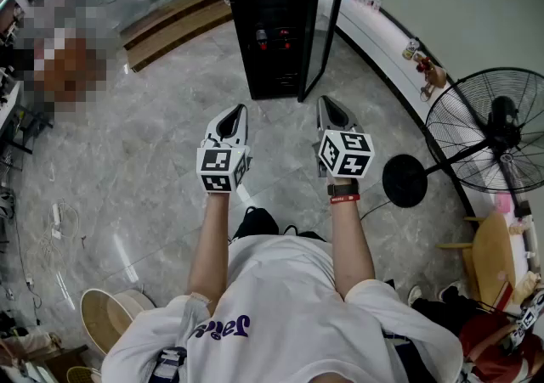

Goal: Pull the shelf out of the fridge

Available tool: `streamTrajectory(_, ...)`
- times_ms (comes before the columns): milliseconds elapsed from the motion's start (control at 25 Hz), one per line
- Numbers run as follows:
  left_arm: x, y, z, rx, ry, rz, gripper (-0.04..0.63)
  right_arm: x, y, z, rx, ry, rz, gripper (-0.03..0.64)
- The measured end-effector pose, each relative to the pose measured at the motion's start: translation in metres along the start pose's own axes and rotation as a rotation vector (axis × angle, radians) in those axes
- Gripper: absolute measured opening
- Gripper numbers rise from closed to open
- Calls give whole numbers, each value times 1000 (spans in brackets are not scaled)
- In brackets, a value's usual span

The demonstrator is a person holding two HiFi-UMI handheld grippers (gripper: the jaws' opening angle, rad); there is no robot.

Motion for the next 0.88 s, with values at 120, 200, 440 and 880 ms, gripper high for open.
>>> streamTrajectory(120,2,-4,6,-18,-11,-9,18,7,2,9,29,-15,6,15)
streamTrajectory(200,9,-8,11,-25,-12,-18,20,16,5,14,31,-27,16,15)
streamTrajectory(440,47,-37,27,-46,-23,-28,20,59,11,23,11,-66,33,15)
streamTrajectory(880,171,-130,11,-73,18,29,20,201,22,-3,75,-33,34,15)
Point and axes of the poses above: the fingertips, and each gripper's own axes: x forward along the fingers, y to its right, z out of its underside, the point moved 4 cm from there along -x, backward along the fingers, and after that the axes turned 5 degrees about y, right-handed, at the moved point
